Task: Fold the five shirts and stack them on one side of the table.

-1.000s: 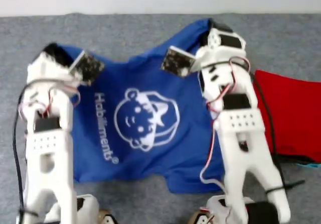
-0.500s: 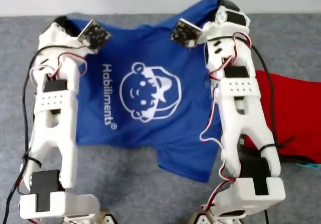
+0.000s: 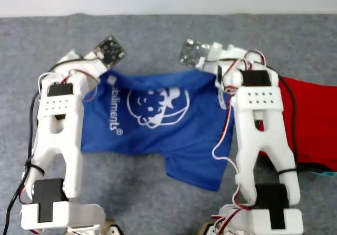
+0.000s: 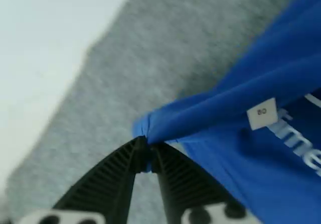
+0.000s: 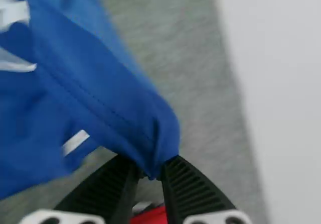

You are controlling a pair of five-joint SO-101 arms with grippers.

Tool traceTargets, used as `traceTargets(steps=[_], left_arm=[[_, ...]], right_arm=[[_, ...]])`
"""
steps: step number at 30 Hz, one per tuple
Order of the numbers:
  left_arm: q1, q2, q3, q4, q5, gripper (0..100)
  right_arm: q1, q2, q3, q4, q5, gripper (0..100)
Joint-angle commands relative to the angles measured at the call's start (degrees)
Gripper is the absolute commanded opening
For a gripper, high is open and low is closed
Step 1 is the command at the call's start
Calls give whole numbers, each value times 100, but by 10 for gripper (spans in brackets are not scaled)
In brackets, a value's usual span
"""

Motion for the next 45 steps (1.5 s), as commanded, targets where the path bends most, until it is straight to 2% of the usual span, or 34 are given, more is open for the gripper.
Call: traceTargets(steps=[1, 7, 11, 16, 19, 23, 31, 37, 42, 45], left_arm=[[-18, -246, -66, 914, -70, 14], [-18, -703, -66, 2207, -70, 14], [-123, -844, -48, 2593, -79, 14], [-440, -879, -48, 3042, -457, 14], [-624, -844, -40, 3174, -536, 14], [-598, -844, 207, 3323, -686, 14], [-747, -844, 549, 3262, -756, 15], [-1011, -888, 541, 3007, -747, 16], [-1020, -905, 470, 3420, -765, 17], [-1020, -932, 215, 3815, -747, 54]], right_arm=[[84, -549, -404, 998, -88, 12], [75, -848, -404, 2457, -141, 12], [84, -1015, -404, 3231, -413, 11], [40, -1253, -404, 4154, -448, 11], [48, -1270, -378, 4479, -791, 11], [31, -1341, -35, 4541, -1073, 11], [22, -1675, 897, 4523, -1073, 12], [-347, -1833, 1178, 4514, -1257, 16], [-541, -1851, 1231, 4532, -1530, 88], [-514, -1851, 1231, 4549, -1574, 119]])
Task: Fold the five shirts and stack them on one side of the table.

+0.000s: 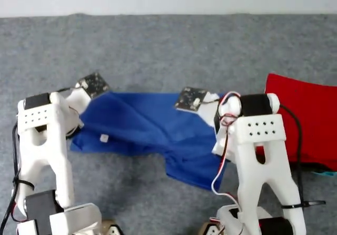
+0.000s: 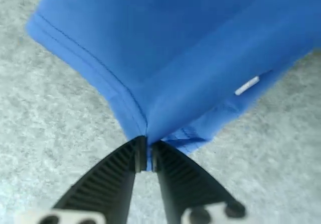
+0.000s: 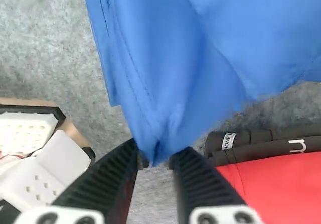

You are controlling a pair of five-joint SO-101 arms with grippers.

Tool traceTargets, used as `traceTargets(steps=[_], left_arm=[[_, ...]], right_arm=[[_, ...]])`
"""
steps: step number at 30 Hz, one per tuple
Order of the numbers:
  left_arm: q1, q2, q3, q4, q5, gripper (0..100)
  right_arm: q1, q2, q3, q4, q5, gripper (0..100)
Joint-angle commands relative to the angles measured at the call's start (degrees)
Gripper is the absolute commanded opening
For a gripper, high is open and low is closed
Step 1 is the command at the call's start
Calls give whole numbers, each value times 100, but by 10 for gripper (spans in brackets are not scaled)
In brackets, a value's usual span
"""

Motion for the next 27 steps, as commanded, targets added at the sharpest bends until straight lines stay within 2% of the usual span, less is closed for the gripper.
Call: traceTargets(steps=[1, 7, 11, 14, 19, 27], left_arm=[[-79, -413, -453, 404, -53, 66], [-290, -1284, -681, 466, 229, 125], [-308, -1837, -673, 466, 281, 127], [-281, -2022, -646, 97, 993, 125], [-70, -1653, -646, -686, 2690, 32], [756, -70, -673, -976, 3622, 14]], right_arm=[[-66, -215, -35, 251, -97, 124], [-75, -215, -246, 233, -105, 161], [-66, -110, -774, -22, -123, 162], [-66, 119, -923, -831, -510, 149], [-101, 989, -932, -2440, -1108, 4], [-101, 2818, -941, -4163, -1538, 10]])
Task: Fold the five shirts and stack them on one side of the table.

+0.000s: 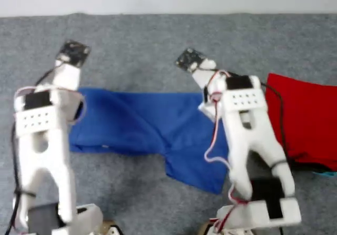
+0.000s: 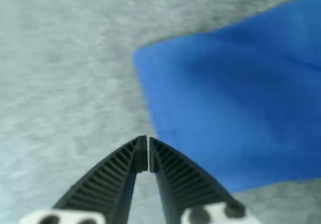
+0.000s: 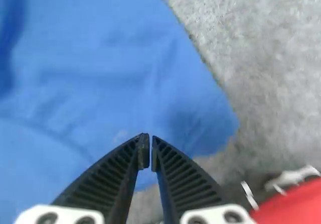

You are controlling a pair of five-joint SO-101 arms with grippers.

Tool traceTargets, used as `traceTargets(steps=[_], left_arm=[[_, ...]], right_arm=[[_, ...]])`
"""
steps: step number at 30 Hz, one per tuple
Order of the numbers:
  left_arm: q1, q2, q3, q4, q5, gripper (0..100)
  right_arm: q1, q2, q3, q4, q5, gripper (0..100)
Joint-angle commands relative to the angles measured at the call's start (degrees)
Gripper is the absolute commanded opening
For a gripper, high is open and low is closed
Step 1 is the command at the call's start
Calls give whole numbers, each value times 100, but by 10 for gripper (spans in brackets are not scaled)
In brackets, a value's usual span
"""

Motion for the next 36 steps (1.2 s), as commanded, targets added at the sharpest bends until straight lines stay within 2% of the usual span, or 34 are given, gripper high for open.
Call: traceTargets(steps=[1, 5, 8, 14, 17, 23, 30, 36], left_arm=[[290, 607, -251, -404, 387, 14], [290, 1530, -268, -809, 492, 14], [132, 2136, -338, -686, 475, 14], [-563, 2620, -479, -229, 448, 14], [-633, 2611, -488, -53, 149, 14], [-651, 1829, -479, 413, -35, 14], [-615, 220, -497, 316, 26, 15], [-527, 448, -514, -132, 589, 31]], right_arm=[[-66, 629, -299, -743, -185, 10], [-136, 1367, -404, -1270, -185, 10], [-31, 1956, -844, -1262, -185, 10], [347, 2870, -2136, -497, -185, 10], [391, 3160, -2567, -145, -185, 10], [356, 3222, -2831, 119, -167, 10], [13, 2580, -2954, 602, -193, 10], [-277, 2158, -2954, 927, -193, 10]])
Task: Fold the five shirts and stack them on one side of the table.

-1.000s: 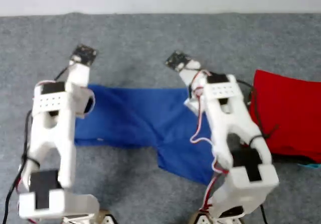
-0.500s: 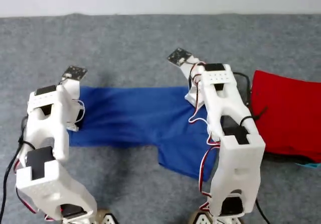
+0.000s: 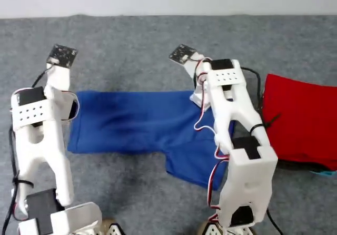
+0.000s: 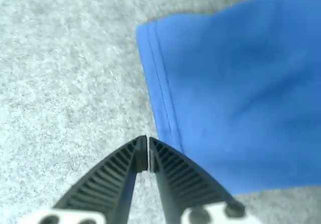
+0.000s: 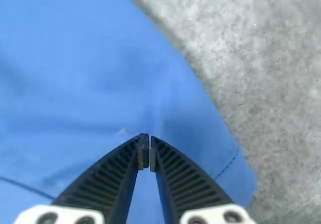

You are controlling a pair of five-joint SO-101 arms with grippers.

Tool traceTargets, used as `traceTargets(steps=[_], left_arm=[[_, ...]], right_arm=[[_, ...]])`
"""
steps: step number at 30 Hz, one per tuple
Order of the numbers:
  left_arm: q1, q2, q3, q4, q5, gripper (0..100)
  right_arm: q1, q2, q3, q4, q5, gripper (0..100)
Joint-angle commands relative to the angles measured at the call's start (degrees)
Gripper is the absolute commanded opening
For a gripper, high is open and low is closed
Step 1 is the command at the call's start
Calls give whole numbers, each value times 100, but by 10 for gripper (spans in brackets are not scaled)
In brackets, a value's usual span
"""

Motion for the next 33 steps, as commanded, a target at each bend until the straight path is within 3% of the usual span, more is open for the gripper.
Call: traceTargets(steps=[1, 7, 15, 24, 30, 33], left_arm=[[123, 79, -251, -220, 220, 43], [738, 316, -541, 360, 211, 28], [1793, -176, -620, 774, 211, 26], [3859, -237, -629, 1037, 185, 30], [5116, -229, -611, 1037, 185, 33], [5626, -229, -593, 1037, 185, 100]], right_arm=[[-110, -541, -325, 295, -53, 10], [-75, -1262, -343, 1121, -70, 11], [154, -3055, -343, 1745, -985, 12], [1437, -4866, -299, 1895, -1714, 14], [2202, -5288, -299, 2440, -1732, 14], [2519, -5429, -299, 2607, -1741, 15]])
